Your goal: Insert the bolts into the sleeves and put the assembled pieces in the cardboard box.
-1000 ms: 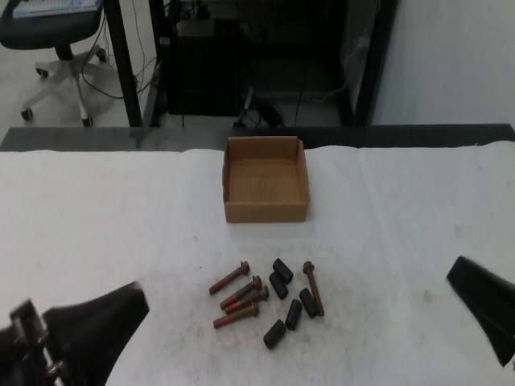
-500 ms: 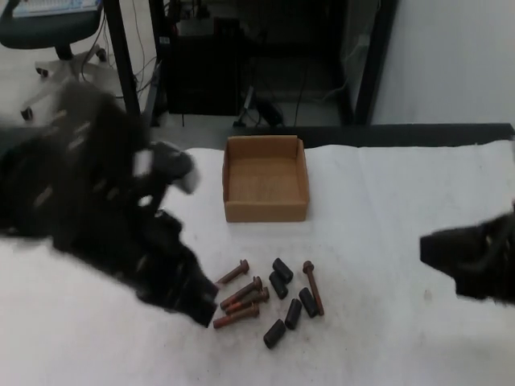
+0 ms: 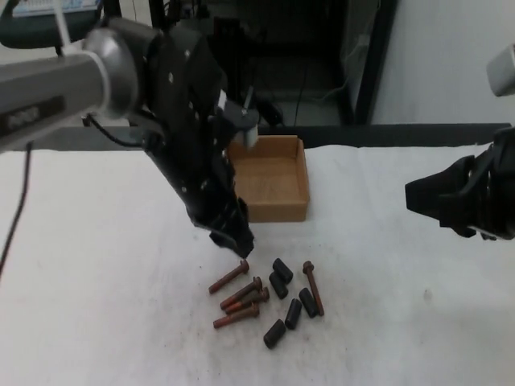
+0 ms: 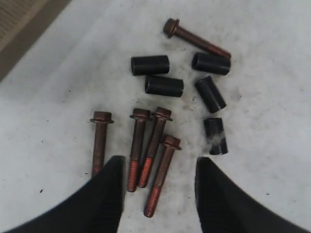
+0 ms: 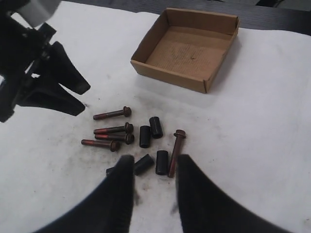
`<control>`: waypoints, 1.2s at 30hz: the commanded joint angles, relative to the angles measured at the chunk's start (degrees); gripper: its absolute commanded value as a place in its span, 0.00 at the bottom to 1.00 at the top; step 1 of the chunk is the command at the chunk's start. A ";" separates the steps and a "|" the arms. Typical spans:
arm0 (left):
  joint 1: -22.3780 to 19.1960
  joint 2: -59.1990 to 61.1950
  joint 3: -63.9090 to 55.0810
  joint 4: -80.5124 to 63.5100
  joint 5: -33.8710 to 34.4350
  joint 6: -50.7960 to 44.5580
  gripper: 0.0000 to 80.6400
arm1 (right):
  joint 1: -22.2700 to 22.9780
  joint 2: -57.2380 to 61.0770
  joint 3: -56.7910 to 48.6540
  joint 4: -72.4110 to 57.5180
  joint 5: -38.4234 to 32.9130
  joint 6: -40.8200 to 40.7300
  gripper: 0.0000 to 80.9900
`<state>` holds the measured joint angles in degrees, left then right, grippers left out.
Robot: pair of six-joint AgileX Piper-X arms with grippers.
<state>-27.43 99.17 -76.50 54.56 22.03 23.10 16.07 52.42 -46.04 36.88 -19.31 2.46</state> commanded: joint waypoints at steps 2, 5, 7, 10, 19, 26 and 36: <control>-0.54 5.29 -0.67 0.90 -5.80 5.38 0.49 | -0.06 0.01 -0.54 0.64 -0.09 -3.13 0.36; -1.24 6.41 -0.67 1.86 -8.91 10.25 0.46 | -0.06 0.01 -0.54 0.64 0.17 -4.07 0.36; -1.99 7.01 -0.67 1.75 -10.97 11.74 0.45 | -0.06 0.01 -0.54 0.64 0.17 -4.24 0.36; -3.16 8.30 -0.67 0.18 -13.98 12.80 0.45 | -0.06 0.01 -0.54 0.64 0.17 -4.24 0.36; -4.69 10.38 -0.67 -6.15 -17.64 13.37 0.45 | -0.06 0.01 -0.54 0.64 0.17 -4.24 0.36; -4.57 10.53 -0.67 -8.78 -18.95 13.37 0.45 | -0.06 0.01 -0.54 3.72 0.17 -4.22 0.36; -4.57 11.58 -0.67 -8.28 -18.95 13.37 0.45 | -0.06 0.01 -0.54 4.50 2.92 -5.56 0.36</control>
<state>-31.96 110.97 -76.89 46.38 3.56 36.39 16.07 52.42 -46.04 41.25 -16.51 -2.58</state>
